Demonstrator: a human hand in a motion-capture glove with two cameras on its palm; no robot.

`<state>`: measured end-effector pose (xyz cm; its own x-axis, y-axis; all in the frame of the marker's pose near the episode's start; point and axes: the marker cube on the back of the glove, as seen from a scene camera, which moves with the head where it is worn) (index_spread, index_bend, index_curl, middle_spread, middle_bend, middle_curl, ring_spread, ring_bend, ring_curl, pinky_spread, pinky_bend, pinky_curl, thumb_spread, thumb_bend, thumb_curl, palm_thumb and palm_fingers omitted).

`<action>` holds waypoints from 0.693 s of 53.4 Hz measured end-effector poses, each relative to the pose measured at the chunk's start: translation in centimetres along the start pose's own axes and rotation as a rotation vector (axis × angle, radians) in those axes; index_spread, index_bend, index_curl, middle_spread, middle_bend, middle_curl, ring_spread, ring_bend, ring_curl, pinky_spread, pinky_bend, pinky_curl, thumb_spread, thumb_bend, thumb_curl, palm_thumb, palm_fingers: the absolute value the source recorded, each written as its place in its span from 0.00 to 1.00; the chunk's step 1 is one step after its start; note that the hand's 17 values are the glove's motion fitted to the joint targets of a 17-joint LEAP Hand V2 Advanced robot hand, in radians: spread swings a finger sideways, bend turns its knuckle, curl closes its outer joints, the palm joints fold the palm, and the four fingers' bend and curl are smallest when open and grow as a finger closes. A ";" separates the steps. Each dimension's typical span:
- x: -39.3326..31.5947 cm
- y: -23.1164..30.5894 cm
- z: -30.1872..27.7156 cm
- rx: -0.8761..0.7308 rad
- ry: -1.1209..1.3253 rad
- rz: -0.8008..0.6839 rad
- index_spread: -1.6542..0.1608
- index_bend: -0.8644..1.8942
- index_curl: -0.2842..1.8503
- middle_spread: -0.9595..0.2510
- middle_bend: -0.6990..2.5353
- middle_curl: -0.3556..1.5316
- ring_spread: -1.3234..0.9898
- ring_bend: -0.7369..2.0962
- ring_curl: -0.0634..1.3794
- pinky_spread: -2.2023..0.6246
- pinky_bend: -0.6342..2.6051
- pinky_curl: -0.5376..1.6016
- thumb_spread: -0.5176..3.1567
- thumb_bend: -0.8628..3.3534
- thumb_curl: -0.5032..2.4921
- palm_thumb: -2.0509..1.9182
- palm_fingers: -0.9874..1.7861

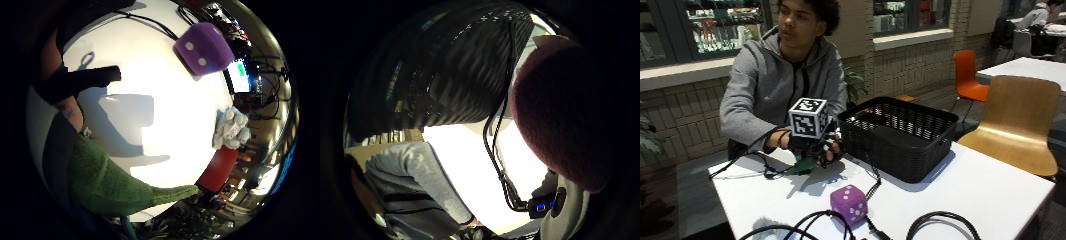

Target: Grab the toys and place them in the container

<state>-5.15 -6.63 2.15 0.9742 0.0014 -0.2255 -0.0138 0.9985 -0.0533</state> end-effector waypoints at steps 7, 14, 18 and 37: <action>1.3 0.7 -4.5 0.122 -0.076 0.035 0.76 0.37 0.16 0.63 0.38 0.34 0.43 0.67 0.38 0.65 0.57 0.48 0.43 0.30 0.33 0.71 0.60; -1.2 0.1 -9.9 0.244 -0.146 -0.030 0.76 0.38 0.17 0.60 0.40 0.36 0.42 0.69 0.40 0.65 0.57 0.49 0.42 0.30 0.35 0.71 0.58; -4.6 -1.3 -10.7 0.251 -0.150 -0.116 0.76 0.39 0.18 0.58 0.41 0.37 0.42 0.69 0.41 0.64 0.58 0.49 0.41 0.30 0.36 0.71 0.58; -9.5 -4.4 -8.7 0.258 -0.217 -0.222 0.76 0.39 0.22 0.55 0.43 0.44 0.41 0.71 0.46 0.64 0.59 0.52 0.38 0.28 0.40 0.70 0.54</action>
<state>-16.26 -11.54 -3.98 0.9724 -0.2321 -0.0235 0.2326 0.9568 0.1747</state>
